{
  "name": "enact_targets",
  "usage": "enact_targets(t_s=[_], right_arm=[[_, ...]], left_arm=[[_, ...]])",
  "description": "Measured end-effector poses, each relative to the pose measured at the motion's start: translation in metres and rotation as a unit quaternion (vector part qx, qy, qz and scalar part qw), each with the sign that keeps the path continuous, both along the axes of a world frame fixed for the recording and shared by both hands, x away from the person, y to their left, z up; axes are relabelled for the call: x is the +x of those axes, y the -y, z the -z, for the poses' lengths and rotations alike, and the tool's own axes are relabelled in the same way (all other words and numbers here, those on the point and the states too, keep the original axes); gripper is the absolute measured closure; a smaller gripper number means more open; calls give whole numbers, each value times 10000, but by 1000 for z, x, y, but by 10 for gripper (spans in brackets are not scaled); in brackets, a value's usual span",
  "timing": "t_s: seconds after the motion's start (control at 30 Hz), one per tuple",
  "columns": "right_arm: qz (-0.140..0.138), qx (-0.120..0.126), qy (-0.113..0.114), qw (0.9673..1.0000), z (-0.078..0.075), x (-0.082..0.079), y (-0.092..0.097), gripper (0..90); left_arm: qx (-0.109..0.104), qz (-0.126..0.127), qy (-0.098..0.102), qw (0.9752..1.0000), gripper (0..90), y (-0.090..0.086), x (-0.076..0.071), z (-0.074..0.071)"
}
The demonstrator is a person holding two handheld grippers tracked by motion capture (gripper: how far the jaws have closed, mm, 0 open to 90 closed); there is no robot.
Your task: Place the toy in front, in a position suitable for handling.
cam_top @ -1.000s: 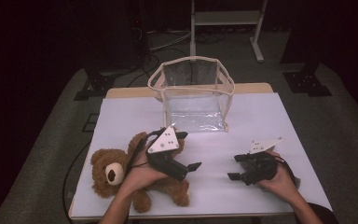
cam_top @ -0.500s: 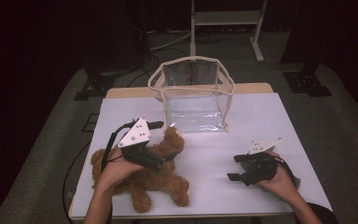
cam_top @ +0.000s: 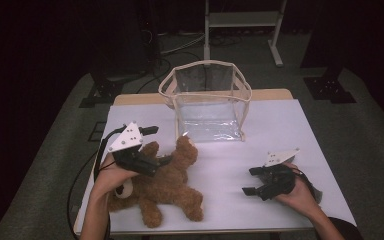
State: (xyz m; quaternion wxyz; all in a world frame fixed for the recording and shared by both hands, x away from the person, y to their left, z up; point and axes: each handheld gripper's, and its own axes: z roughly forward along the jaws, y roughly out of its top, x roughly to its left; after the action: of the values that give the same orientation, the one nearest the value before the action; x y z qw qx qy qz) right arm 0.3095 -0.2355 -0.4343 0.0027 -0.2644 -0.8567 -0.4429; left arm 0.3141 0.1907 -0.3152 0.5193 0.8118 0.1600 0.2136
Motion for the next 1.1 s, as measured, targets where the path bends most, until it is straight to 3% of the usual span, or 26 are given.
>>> enact_targets(t_s=[0.2,0.27,0.53,0.63,0.8,1.1], right_arm=[[-27,-3,-29,10000,1,0,0,161],[-40,-6,-32,10000,1,1,-1,161],[-87,-24,-55,9999,2,0,-2,161],[-105,-34,-66,9999,2,0,-3,161],[-111,-32,-93,9999,3,0,-4,161],[-170,-41,-106,9998,4,0,-6,161]], left_arm=[[-132,-194,-59,9997,55,-15,6,6],[-59,-275,-68,9996,55,-21,9,9],[43,-198,-109,9997,56,-30,11,16],[112,-143,-303,9994,118,-32,15,24],[241,-223,-480,9983,138,-34,21,34],[390,-5,-385,9985,431,-38,20,38]])
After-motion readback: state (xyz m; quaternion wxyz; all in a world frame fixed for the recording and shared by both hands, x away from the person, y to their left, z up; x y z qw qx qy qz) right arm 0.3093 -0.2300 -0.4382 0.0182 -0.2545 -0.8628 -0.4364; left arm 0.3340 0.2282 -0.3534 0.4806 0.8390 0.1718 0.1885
